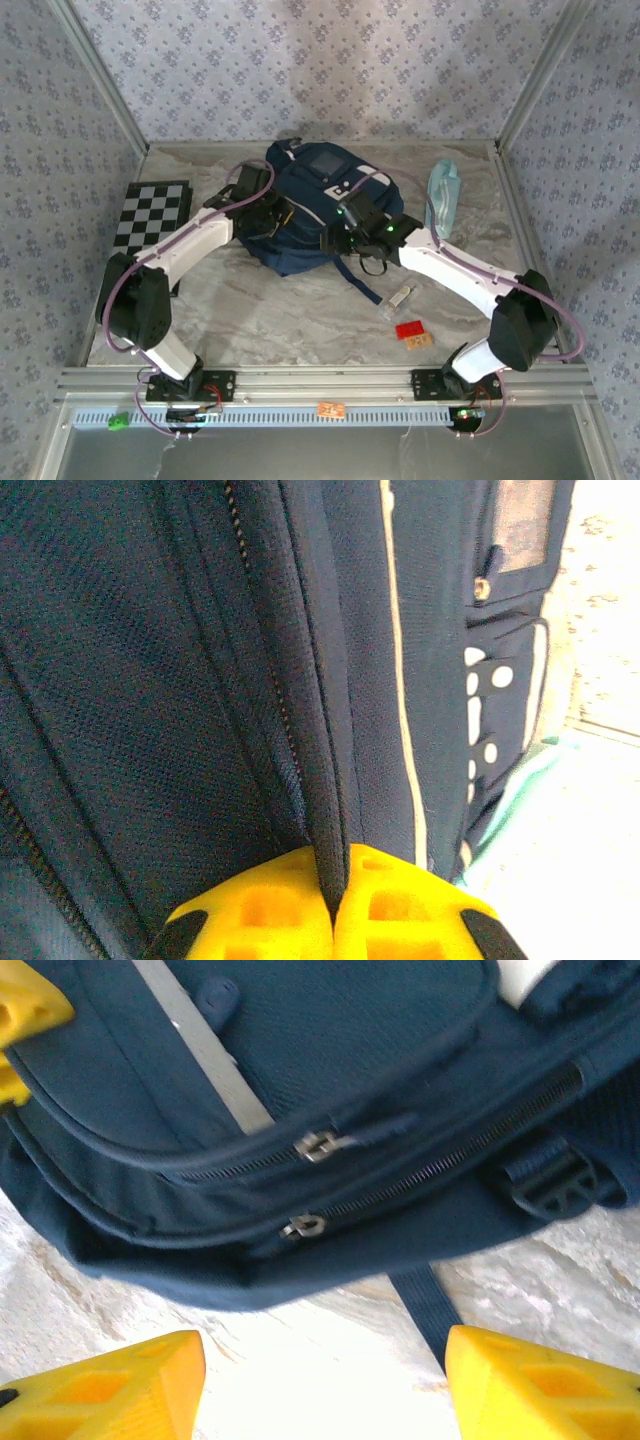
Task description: Pack books, pencil case, and school supplies into a backpack
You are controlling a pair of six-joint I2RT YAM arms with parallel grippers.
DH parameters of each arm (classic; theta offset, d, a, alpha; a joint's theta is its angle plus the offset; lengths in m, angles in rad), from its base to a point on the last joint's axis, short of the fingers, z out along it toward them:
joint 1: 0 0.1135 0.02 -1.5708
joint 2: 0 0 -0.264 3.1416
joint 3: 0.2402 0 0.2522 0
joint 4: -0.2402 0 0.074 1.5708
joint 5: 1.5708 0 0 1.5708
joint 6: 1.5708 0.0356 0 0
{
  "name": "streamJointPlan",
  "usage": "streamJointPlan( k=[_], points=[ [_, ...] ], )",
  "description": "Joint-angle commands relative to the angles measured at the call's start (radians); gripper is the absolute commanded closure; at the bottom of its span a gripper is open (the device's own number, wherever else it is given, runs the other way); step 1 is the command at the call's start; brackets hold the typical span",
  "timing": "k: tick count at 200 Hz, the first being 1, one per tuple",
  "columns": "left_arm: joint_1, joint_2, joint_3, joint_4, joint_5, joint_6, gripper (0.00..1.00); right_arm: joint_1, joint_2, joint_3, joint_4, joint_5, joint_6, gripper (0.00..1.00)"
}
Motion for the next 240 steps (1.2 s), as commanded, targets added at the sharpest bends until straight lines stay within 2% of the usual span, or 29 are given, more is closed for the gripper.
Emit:
streamJointPlan(
  k=[1,20,36,56,74,88,108,141,164,214,240],
  points=[
    [-0.007,-0.056,0.021,0.075,0.051,-0.056,1.0,0.034,0.046,0.081,-0.08,0.075,0.029,0.33],
    [-0.013,-0.058,0.02,0.085,0.054,-0.065,1.0,0.048,0.093,0.134,-0.119,0.106,0.056,0.31],
    [-0.013,-0.061,0.02,0.093,0.053,-0.075,1.0,0.06,0.126,0.145,-0.12,0.117,0.053,0.35],
    [-0.012,-0.064,0.027,0.09,0.065,-0.089,1.0,0.091,0.129,0.13,-0.14,0.203,0.057,0.38],
    [-0.011,-0.076,0.017,0.11,0.067,-0.123,1.0,0.089,0.128,0.085,-0.068,0.174,0.054,0.39],
    [-0.011,-0.081,0.02,0.114,0.068,-0.141,1.0,0.084,0.151,0.083,-0.01,0.135,0.015,0.46],
    [-0.012,-0.079,0.03,0.124,0.089,-0.16,1.0,0.09,0.19,0.093,0.005,0.123,0.011,0.47],
    [-0.016,-0.088,0.035,0.116,0.086,-0.161,1.0,0.073,0.238,0.12,-0.014,0.182,0.021,0.46],
    [-0.017,-0.104,0.034,0.107,0.075,-0.159,1.0,0.056,0.242,0.119,-0.031,0.239,0.038,0.49],
    [-0.016,-0.106,0.049,0.086,0.06,-0.144,1.0,0.01,0.156,0.026,0.0,0.252,-0.028,0.7],
    [-0.016,-0.096,0.052,0.085,0.062,-0.141,1.0,-0.033,0.112,-0.017,0.014,0.237,-0.029,0.7]
  ],
)
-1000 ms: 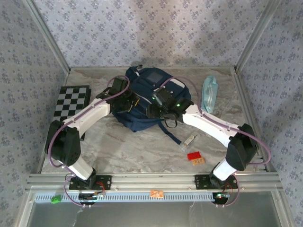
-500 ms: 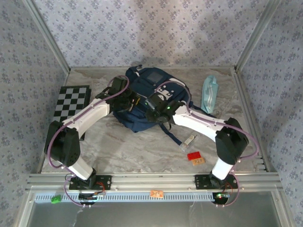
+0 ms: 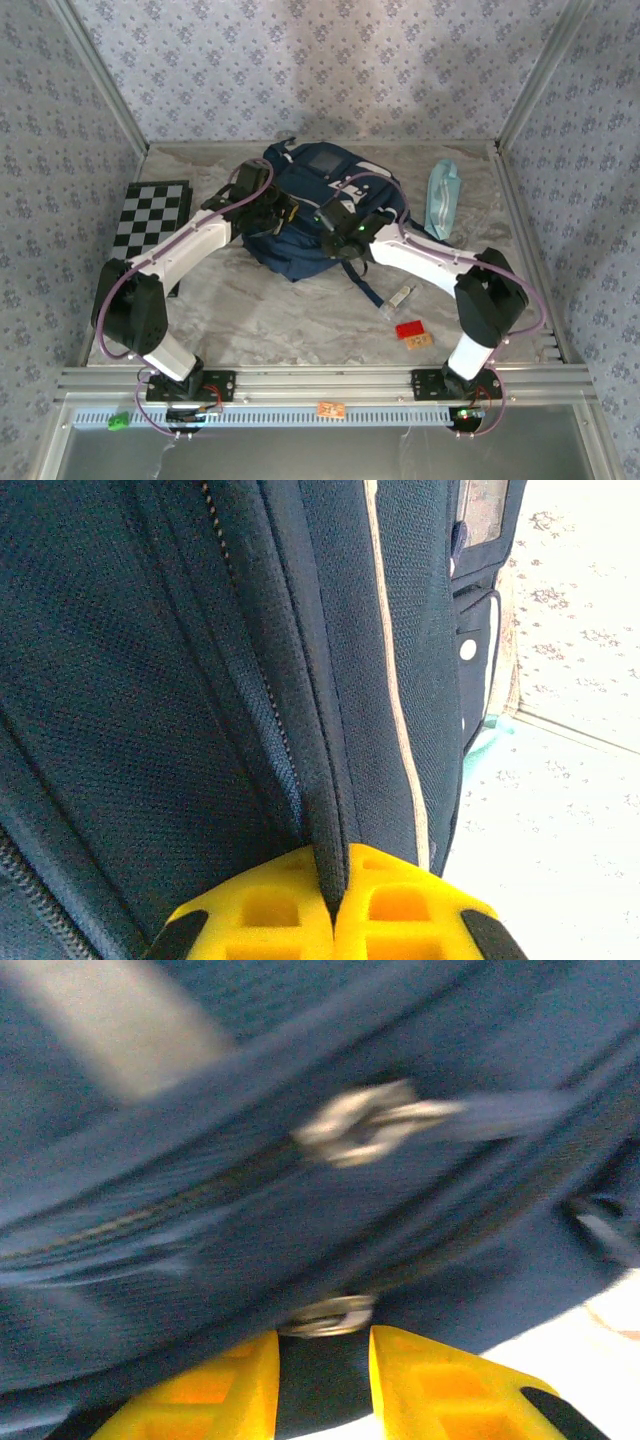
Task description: Pack books, pencil case, and school supplies into a backpack
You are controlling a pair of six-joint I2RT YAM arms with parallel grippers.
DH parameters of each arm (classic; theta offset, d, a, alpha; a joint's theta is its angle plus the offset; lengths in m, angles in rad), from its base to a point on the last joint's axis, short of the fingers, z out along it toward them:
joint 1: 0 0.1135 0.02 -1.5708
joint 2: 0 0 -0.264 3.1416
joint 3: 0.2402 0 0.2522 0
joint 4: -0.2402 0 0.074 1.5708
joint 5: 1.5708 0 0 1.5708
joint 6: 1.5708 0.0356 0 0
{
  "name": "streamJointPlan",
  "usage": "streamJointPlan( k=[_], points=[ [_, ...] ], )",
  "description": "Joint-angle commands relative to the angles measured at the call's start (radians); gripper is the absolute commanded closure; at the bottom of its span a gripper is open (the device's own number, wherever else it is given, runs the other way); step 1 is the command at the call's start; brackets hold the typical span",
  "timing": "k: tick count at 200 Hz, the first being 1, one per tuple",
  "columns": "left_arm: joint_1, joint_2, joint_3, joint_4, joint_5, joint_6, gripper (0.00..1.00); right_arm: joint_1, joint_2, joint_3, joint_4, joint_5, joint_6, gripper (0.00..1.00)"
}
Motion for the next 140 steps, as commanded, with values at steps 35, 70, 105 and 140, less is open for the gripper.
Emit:
streamJointPlan(
  k=[35,70,105,140],
  points=[
    [-0.009,-0.06,0.05,0.056,0.017,-0.024,1.0,-0.076,-0.114,-0.126,0.127,-0.033,-0.093,0.67],
    [-0.017,-0.053,0.068,0.047,0.01,-0.019,1.0,-0.074,-0.152,-0.173,0.217,-0.197,-0.161,0.6],
    [-0.017,-0.051,0.067,0.05,0.002,-0.021,1.0,-0.069,-0.188,-0.193,0.191,-0.22,-0.284,0.55],
    [-0.016,-0.048,0.071,0.047,0.002,-0.028,1.0,-0.184,-0.217,-0.254,0.261,-0.412,-0.421,0.47]
  ],
)
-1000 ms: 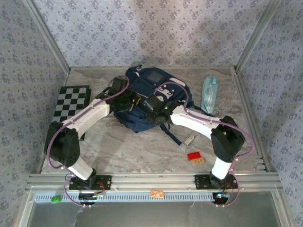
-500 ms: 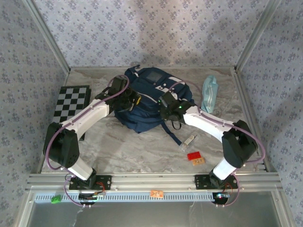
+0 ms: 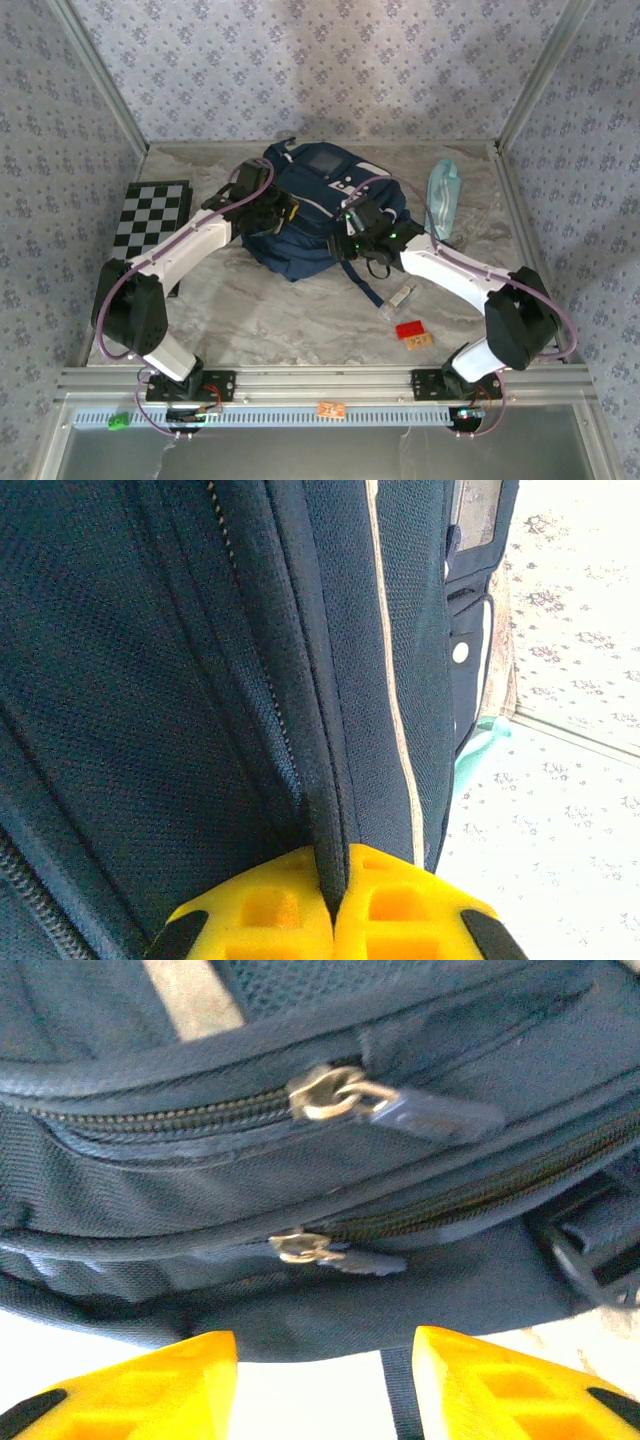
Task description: Pack books, pencil case, and school supplies into a backpack
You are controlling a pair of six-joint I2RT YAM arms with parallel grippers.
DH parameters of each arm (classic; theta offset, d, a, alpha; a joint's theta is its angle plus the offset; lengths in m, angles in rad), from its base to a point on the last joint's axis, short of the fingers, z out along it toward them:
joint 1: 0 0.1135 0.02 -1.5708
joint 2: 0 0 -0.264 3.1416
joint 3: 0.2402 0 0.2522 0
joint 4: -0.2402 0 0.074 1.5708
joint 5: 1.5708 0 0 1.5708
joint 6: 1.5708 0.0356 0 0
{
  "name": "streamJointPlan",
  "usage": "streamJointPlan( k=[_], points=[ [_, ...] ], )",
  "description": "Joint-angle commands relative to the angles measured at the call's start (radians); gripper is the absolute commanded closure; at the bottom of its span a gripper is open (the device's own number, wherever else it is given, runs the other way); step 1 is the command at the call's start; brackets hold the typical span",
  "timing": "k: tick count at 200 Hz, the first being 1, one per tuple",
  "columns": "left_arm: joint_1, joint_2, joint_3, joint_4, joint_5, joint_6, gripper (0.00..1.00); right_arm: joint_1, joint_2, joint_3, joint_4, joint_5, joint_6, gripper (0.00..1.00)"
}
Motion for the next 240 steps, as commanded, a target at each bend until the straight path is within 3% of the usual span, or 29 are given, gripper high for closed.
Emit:
streamJointPlan(
  k=[1,35,86,124,164,240],
  points=[
    [-0.008,-0.048,0.062,0.051,0.013,-0.024,1.0,-0.071,-0.034,-0.049,0.057,-0.156,-0.152,0.47],
    [-0.002,-0.043,0.072,0.043,0.011,-0.02,1.0,-0.139,0.003,-0.038,0.076,-0.32,-0.272,0.45],
    [0.0,-0.037,0.075,0.039,0.018,-0.018,1.0,-0.154,0.119,0.037,0.104,-0.453,-0.364,0.5],
    [0.005,-0.03,0.075,0.035,0.027,-0.012,1.0,-0.122,0.136,0.05,0.15,-0.44,-0.385,0.57],
    [0.019,-0.039,0.07,0.027,0.026,0.001,1.0,-0.101,0.072,0.016,0.161,-0.398,-0.386,0.75],
    [0.027,-0.052,0.058,0.019,-0.003,0.006,1.0,-0.111,0.015,-0.003,0.083,-0.284,-0.35,0.95]
  ],
)
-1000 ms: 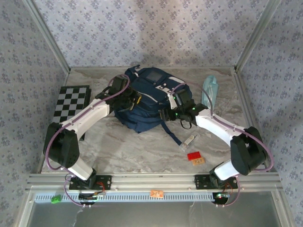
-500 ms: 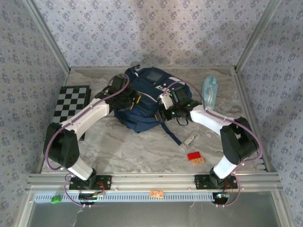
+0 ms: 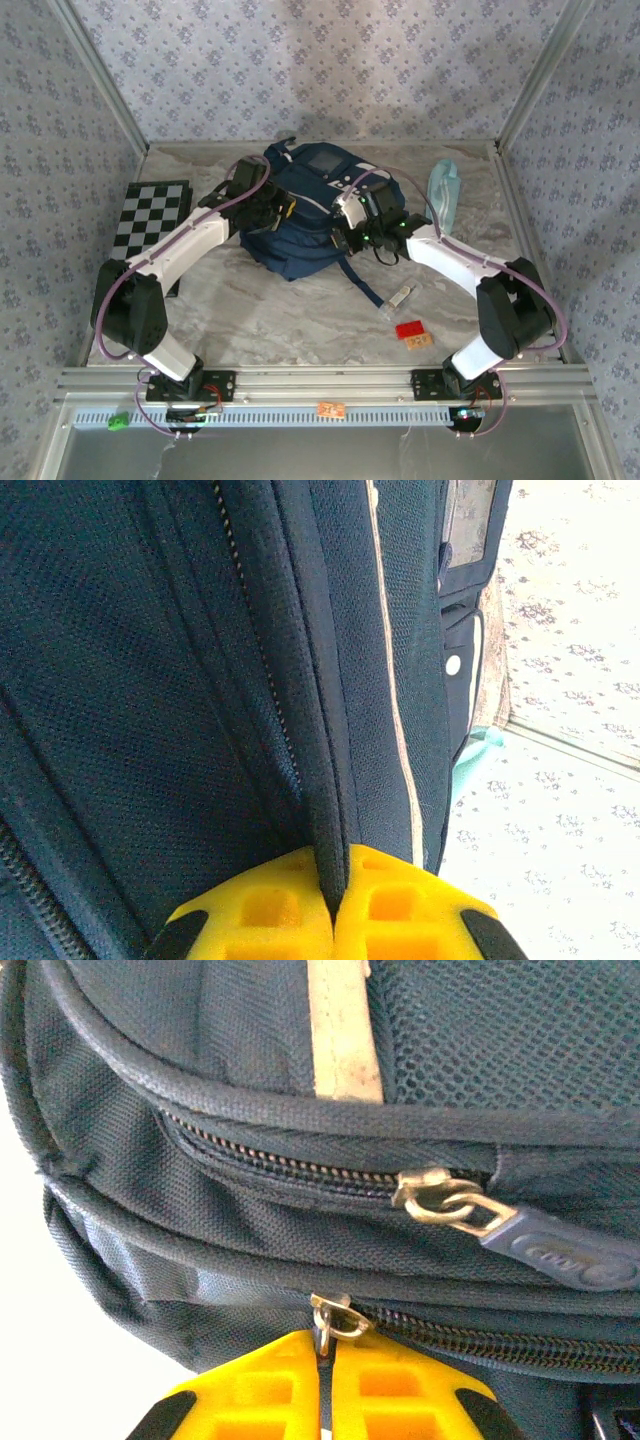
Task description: Pack books, pencil case, and school supplies into a backpack
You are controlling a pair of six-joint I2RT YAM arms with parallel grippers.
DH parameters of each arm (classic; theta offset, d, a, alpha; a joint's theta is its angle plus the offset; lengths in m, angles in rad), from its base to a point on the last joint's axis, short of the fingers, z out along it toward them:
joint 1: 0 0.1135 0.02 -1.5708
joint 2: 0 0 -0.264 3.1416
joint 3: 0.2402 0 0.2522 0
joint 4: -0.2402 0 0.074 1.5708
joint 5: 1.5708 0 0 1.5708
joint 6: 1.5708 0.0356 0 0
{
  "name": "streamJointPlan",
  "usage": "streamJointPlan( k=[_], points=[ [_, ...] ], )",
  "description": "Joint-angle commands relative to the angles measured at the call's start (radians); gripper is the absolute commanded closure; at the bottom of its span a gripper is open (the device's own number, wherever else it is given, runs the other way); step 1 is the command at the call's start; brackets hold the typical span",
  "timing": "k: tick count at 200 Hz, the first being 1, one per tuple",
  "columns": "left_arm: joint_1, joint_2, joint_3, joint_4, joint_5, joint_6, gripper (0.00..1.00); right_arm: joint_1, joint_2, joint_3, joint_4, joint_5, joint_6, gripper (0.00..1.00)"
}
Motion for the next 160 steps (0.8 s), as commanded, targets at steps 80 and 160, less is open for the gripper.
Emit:
streamJointPlan(
  k=[80,160],
  points=[
    [-0.022,-0.041,0.025,0.08,-0.017,-0.037,1.0,0.162,-0.046,0.035,-0.036,0.146,0.11,1.0],
    [-0.051,-0.065,-0.01,0.097,-0.076,-0.071,1.0,0.293,0.084,0.26,-0.079,0.091,0.104,1.0]
  ],
)
